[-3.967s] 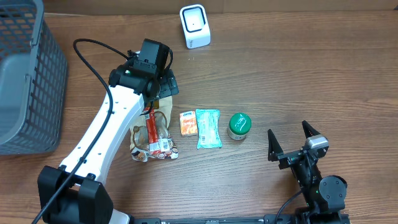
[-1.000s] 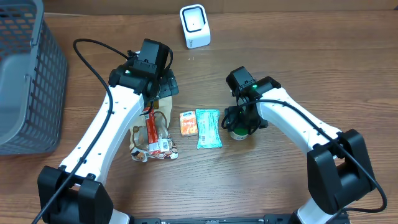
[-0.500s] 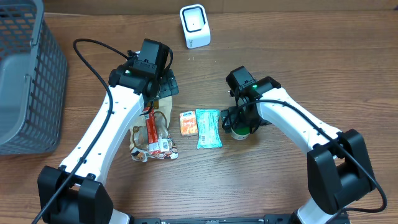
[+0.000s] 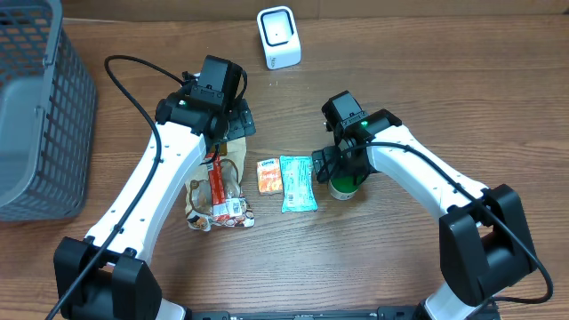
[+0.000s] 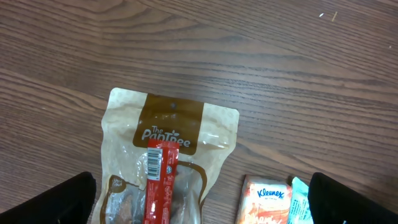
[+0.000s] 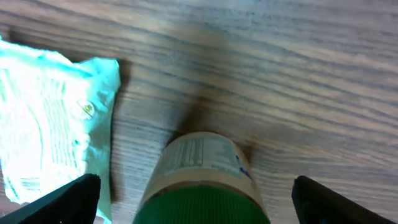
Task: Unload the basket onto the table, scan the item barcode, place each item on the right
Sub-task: 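Close the right gripper around the jar body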
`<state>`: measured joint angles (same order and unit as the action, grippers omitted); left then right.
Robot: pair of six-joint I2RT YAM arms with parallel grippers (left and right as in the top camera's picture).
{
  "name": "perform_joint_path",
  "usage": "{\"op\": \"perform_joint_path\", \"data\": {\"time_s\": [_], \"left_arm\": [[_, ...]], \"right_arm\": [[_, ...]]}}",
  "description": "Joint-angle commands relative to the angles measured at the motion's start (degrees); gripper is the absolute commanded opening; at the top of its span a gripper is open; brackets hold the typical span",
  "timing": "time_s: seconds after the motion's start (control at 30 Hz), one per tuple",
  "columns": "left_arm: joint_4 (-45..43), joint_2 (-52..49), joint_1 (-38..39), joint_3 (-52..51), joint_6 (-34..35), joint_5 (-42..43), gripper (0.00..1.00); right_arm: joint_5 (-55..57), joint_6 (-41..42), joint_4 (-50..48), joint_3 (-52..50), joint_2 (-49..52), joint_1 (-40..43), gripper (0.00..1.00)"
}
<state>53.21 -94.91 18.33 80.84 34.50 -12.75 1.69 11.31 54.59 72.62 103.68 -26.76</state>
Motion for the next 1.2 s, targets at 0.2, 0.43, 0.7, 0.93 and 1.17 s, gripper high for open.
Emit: {"op": "perform_joint_path", "data": {"time_s": [0.2,0.43,0.7,0.93,1.17], "left_arm": [[0.11,0.52,-0.04,0.70,0.20,-1.18,1.00],[0.11,0.52,-0.04,0.70,0.20,-1.16,1.00],[0.11,0.52,-0.04,0.68,0.20,-1.16,1.00],[0.11,0.52,-0.04,0.68,0.20,-1.16,1.00],[0.11,0.52,-0.04,0.68,0.20,-1.16,1.00]], "right_arm": [[-0.26,-0.44,4.11,-0.33,-0.02,-0.20,0.96],[-0.24,-0.44,2.89,-2.54,-0.02,-0.22,0.96],[0.52,-0.42,-4.68,-7.58,-0.02,-0.17,0.84],[0.85,-0.44,-4.61,-7.54,-0.04,-0.17,0.75],[0.85,-0.44,-2.47,-5.29,-0.04,-0.17,0.77]]}}
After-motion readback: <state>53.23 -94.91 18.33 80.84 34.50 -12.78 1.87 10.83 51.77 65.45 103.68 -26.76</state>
